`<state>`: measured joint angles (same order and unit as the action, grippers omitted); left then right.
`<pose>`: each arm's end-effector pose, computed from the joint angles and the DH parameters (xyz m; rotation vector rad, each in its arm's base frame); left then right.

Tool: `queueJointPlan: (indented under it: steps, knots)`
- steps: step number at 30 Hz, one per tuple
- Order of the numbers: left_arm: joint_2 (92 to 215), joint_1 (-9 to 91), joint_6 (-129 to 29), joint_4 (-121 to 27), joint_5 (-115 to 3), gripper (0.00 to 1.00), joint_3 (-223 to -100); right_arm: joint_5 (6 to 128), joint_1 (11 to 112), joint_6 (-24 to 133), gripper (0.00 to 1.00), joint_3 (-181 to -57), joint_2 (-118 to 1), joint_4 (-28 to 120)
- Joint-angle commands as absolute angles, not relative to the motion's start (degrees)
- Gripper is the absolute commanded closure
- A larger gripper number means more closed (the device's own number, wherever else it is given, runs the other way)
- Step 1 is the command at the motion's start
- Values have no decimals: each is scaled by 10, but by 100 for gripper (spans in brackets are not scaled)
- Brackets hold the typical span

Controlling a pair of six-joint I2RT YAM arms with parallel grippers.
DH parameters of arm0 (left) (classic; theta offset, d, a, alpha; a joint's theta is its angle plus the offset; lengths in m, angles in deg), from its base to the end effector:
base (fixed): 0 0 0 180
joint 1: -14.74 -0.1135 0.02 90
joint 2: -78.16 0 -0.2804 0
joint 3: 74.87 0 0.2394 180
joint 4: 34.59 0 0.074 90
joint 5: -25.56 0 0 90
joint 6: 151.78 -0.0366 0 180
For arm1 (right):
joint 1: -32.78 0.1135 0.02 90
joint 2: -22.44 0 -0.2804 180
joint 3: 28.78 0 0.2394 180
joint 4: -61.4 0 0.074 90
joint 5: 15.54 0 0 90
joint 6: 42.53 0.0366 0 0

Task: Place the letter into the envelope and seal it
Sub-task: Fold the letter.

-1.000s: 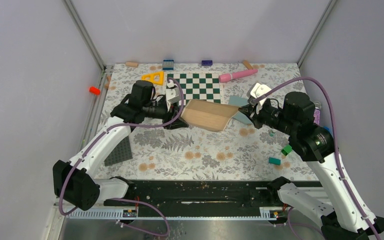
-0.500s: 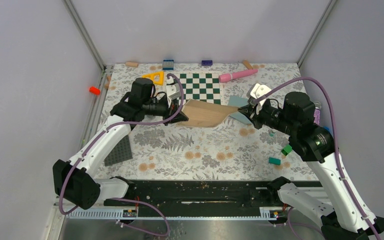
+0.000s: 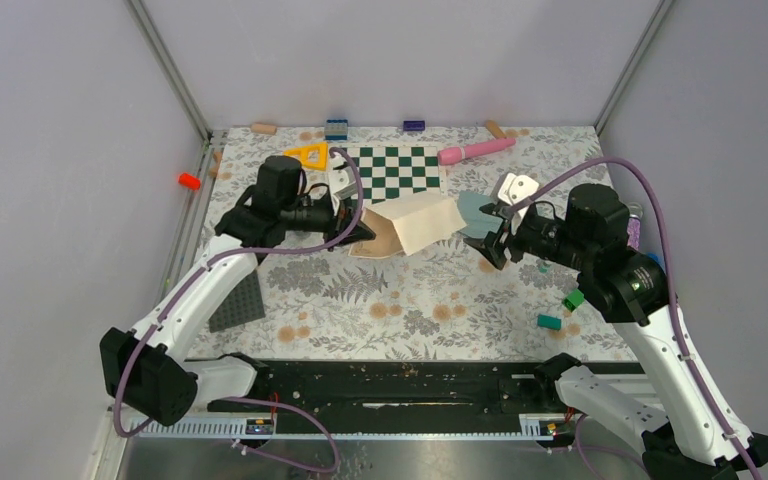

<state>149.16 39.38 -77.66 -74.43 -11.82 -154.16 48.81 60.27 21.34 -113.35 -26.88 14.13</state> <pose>0.2129 -0.1297 0.3628 1.1951 1.6617 -1.0569 0.1146 0.0775 0.4420 -1.0764 1.4154 0.4149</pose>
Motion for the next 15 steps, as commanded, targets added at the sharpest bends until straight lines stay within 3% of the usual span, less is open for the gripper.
queueJointPlan:
  steps: [1, 15]
  knots:
    - [1464, 396, -788, -710, -110, 100, -1537, 425, 606, 205, 26, -1133, -269, 139]
    - [1421, 451, -939, -825, -135, 100, -1527, 379, 606, 285, 12, -1096, -326, 226]
